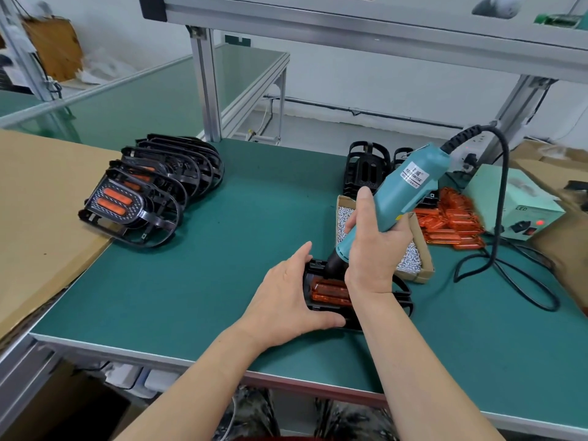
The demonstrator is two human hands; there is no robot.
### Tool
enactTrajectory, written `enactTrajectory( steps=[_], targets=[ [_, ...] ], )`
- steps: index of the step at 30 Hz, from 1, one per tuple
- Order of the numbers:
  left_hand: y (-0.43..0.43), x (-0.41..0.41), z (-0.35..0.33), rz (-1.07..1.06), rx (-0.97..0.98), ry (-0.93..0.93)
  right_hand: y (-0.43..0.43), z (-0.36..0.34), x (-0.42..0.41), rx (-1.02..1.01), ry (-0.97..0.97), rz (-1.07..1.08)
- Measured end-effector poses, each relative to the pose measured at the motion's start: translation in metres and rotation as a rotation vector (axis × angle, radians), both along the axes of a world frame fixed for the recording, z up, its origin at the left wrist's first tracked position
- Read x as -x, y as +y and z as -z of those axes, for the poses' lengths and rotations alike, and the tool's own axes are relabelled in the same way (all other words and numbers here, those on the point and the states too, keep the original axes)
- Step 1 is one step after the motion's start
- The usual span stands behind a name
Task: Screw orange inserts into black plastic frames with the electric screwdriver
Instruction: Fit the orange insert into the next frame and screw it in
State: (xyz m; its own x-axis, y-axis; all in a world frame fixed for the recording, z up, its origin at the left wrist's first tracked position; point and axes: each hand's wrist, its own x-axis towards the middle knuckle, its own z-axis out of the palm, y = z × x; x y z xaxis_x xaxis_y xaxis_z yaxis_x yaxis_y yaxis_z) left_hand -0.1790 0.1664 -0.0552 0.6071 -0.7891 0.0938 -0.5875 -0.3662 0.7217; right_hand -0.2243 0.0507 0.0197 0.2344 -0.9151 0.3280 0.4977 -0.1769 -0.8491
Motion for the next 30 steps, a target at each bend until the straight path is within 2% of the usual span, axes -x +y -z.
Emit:
enactTrajectory(
  steps=[5,10,20,25,30],
  targets=[
    [0.004,0.0,-0.003,-0.018,0.075,0.055,0.0,-0.003,0.001,-0.007,-0.015,0.007],
    [0.008,-0.003,-0.002,-0.024,0.211,0.003,-0.001,-0.008,0.002,-0.041,-0.039,0.009],
    [0.006,-0.005,-0.005,-0.076,0.284,0.03,0.003,-0.009,0.001,-0.066,-0.049,-0.001],
    [0.007,-0.002,-0.003,-0.022,0.296,-0.119,0.003,-0.01,0.002,-0.09,-0.047,-0.013],
    [0.008,0.002,-0.002,-0.066,0.347,-0.203,0.005,-0.015,0.003,-0.098,-0.067,-0.013]
  ],
)
